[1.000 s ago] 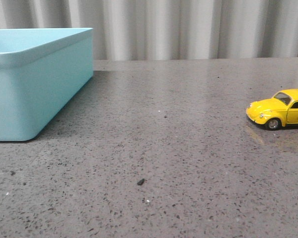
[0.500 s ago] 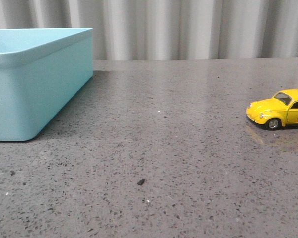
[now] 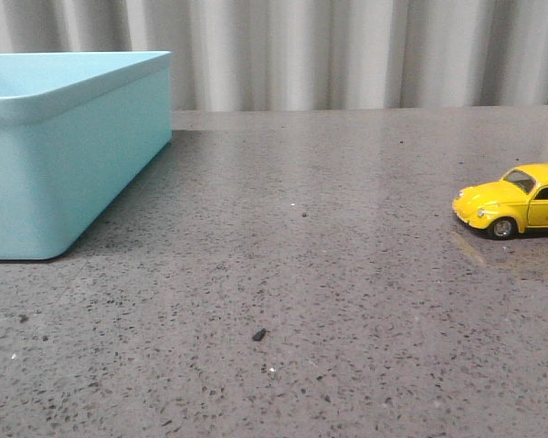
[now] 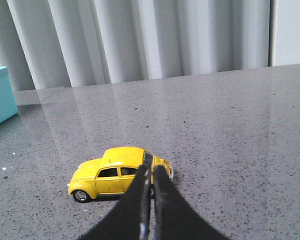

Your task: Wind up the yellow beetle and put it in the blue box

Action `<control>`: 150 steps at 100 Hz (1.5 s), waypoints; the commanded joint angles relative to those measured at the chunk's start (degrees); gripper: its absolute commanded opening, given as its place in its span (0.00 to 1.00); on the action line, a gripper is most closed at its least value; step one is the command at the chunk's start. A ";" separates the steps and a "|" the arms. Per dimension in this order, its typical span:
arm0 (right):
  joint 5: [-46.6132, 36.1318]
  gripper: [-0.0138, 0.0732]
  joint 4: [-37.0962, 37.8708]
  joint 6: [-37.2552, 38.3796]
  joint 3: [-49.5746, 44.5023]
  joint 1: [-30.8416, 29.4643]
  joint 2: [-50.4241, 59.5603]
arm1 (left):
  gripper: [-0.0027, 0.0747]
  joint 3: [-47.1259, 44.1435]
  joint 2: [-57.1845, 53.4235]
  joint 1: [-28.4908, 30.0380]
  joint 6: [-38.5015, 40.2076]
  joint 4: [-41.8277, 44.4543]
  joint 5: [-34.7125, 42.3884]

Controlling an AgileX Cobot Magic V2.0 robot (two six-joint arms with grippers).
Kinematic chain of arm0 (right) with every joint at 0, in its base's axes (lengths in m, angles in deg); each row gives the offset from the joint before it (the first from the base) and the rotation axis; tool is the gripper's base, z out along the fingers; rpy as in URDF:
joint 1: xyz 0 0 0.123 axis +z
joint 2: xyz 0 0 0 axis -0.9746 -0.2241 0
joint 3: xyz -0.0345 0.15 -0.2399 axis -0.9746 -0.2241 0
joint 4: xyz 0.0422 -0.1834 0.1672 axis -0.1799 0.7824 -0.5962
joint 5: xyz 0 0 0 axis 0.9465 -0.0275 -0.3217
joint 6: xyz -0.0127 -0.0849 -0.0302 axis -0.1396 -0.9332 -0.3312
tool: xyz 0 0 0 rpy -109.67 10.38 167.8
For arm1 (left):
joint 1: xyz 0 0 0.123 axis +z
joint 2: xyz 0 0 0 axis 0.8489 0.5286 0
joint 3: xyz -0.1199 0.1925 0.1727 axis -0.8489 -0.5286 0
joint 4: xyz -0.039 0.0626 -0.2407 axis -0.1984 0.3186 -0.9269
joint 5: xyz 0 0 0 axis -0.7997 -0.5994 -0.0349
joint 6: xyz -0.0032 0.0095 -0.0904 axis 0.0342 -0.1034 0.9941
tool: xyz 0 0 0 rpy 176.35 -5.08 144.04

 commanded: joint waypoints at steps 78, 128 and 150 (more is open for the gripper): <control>-4.85 0.11 -3.07 -0.04 -1.46 -0.11 1.09 | 0.01 -1.40 -1.75 0.08 0.25 -2.16 3.79; -4.85 0.11 -3.61 -0.04 -1.46 -0.11 1.09 | 0.01 -1.40 -1.75 0.08 0.35 -8.65 4.03; -6.23 0.11 -7.74 -0.04 -1.46 -0.11 1.09 | 0.01 -1.05 -1.75 0.08 0.35 -14.78 5.92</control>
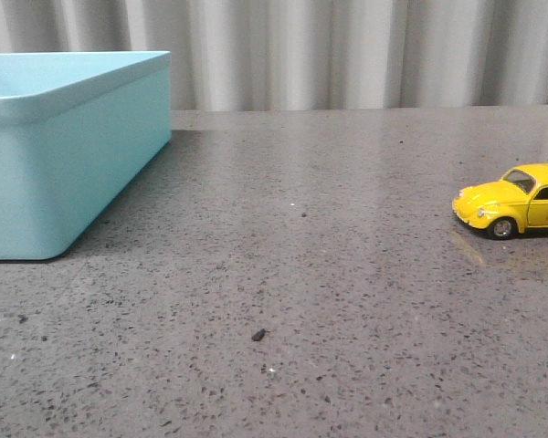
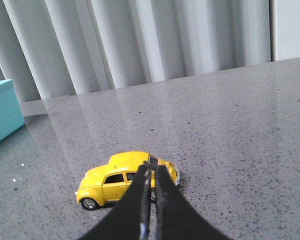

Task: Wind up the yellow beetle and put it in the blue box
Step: 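Position the right gripper directly above the car's roof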

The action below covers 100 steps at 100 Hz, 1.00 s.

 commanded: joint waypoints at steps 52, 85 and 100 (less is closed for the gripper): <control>9.68 0.11 -9.66 -0.38 15.56 -0.11 -9.02 | 0.01 17.63 8.31 -4.72 -14.84 9.15 -13.29; 31.35 0.11 -8.07 -0.38 38.39 -0.11 -36.37 | 0.01 20.67 18.42 -13.44 -21.47 9.24 -16.10; 44.58 0.11 -5.67 -0.38 50.92 -0.11 -48.17 | 0.01 20.23 18.42 -15.10 -21.47 9.24 -16.85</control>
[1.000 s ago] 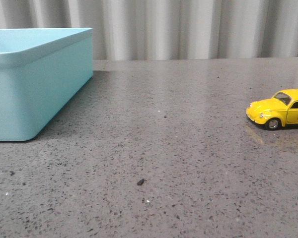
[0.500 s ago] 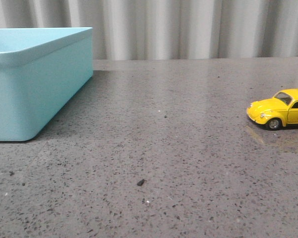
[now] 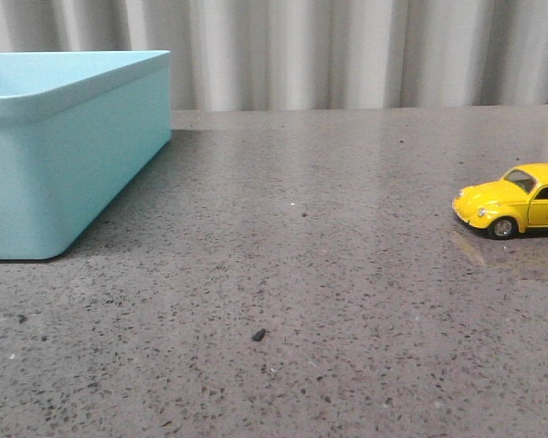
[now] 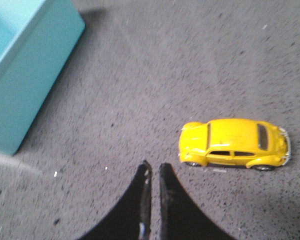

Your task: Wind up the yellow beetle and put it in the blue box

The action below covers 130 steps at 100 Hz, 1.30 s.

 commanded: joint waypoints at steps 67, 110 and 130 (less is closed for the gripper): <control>28.05 0.11 14.29 2.83 33.56 0.39 -37.60 | 0.01 1.68 0.90 -1.40 -0.29 -0.31 5.05; 24.34 0.11 23.67 6.32 33.56 6.77 -40.20 | 0.01 1.68 0.90 -1.40 -0.29 -0.31 5.05; 24.90 0.11 23.74 6.86 33.56 6.77 -41.71 | 0.01 1.63 0.90 -1.40 -0.29 -0.31 5.05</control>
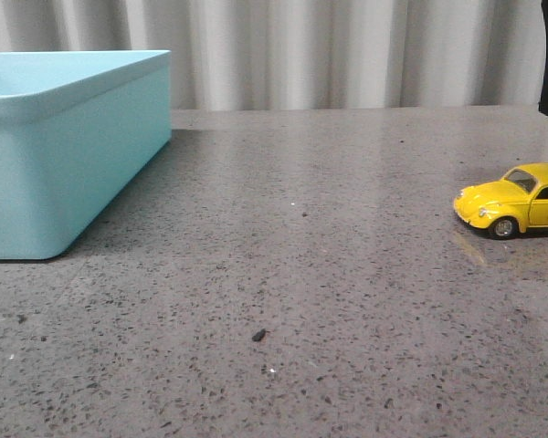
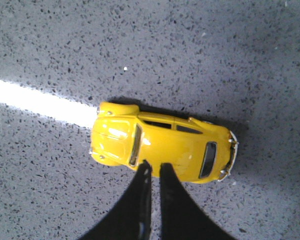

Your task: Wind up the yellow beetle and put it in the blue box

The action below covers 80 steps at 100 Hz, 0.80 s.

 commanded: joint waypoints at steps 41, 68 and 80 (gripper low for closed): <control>0.91 0.11 -0.92 0.04 1.91 0.11 -1.95 | 0.01 1.63 0.90 -0.51 0.17 -0.31 4.65; 0.67 0.11 -1.25 0.04 1.91 0.11 -4.28 | 0.01 1.63 0.90 -0.51 0.17 -0.31 4.65; -0.53 0.11 -1.25 0.04 1.91 0.11 -4.57 | 0.01 1.63 0.90 -0.51 0.17 -0.31 4.65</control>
